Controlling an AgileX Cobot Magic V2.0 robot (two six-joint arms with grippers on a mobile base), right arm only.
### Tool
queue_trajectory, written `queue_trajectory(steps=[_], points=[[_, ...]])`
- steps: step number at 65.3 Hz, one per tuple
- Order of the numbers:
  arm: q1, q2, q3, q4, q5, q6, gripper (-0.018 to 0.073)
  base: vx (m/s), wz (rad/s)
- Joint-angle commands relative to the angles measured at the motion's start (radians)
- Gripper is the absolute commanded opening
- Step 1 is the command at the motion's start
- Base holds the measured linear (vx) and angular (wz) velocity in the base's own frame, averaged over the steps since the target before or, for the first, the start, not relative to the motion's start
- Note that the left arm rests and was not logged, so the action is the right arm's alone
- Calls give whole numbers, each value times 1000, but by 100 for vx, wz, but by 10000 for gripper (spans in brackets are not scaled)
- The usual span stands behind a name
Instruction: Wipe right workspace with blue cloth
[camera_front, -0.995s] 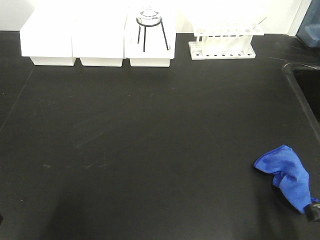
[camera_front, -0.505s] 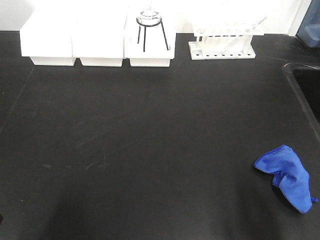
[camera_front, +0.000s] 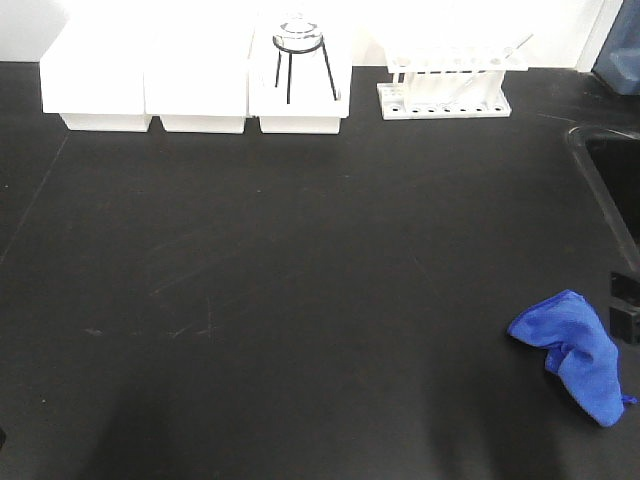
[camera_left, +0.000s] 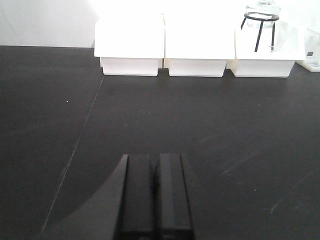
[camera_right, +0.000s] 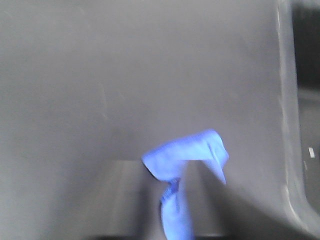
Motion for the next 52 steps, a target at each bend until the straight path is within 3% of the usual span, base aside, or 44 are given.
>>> queue_trajectory(steps=[1,6,14,52], points=[[-5,26,-37,-56,-35,49,517,0,0],[-5,71,-37,-132,12,157,581,0,0],[-5,197,-37,-237,74,237,582,0,0],[-5,684,-37,-227,-170,231,568,0,0]])
